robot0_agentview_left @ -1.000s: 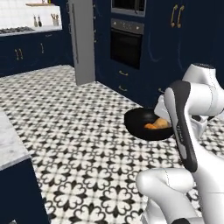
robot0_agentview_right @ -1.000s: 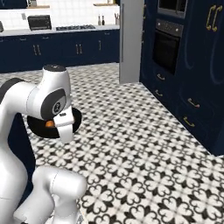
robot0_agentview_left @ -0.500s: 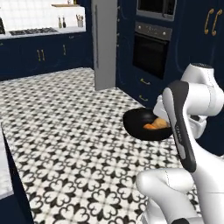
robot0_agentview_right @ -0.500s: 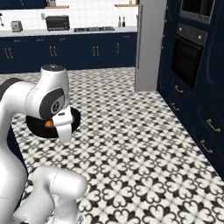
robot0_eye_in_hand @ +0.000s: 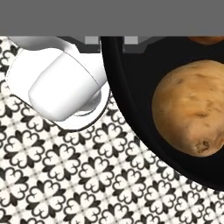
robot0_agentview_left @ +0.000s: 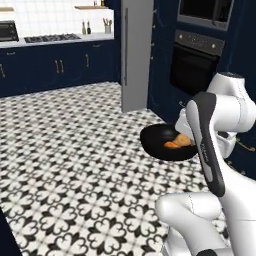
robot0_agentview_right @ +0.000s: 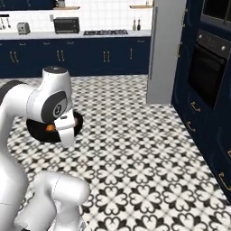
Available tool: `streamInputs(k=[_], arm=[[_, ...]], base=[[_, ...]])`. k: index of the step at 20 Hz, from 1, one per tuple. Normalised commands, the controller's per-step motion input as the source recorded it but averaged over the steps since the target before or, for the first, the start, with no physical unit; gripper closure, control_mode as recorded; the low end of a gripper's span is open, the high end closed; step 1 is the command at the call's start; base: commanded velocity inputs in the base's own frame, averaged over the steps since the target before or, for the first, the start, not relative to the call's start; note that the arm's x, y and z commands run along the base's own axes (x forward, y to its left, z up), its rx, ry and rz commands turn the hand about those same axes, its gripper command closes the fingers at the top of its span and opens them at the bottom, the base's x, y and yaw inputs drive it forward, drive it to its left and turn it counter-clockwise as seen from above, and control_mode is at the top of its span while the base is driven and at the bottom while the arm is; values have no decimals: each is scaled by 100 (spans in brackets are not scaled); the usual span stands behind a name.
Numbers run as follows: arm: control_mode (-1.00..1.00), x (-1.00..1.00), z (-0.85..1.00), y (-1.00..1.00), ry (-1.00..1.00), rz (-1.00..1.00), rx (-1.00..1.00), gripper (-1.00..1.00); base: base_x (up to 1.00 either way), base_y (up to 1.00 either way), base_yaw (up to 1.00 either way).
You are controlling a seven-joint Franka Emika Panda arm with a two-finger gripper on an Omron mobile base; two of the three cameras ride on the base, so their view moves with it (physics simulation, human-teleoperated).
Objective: Pick the chicken drumstick and potato from their plates and place them in the bowl. Then put the bowl in the fridge.
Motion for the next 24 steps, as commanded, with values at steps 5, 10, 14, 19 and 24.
streamInputs(k=[5, 10, 14, 19, 24], arm=[[100, 0, 0, 0, 0, 0, 0, 100], [100, 0, 0, 0, 0, 0, 0, 100], [100, 0, 0, 0, 0, 0, 0, 100], [100, 0, 0, 0, 0, 0, 0, 100], [100, 0, 0, 0, 0, 0, 0, 100]], base=[[100, -6, 21], [100, 0, 26], [100, 0, 24], [100, 0, 18], [100, 0, 15]])
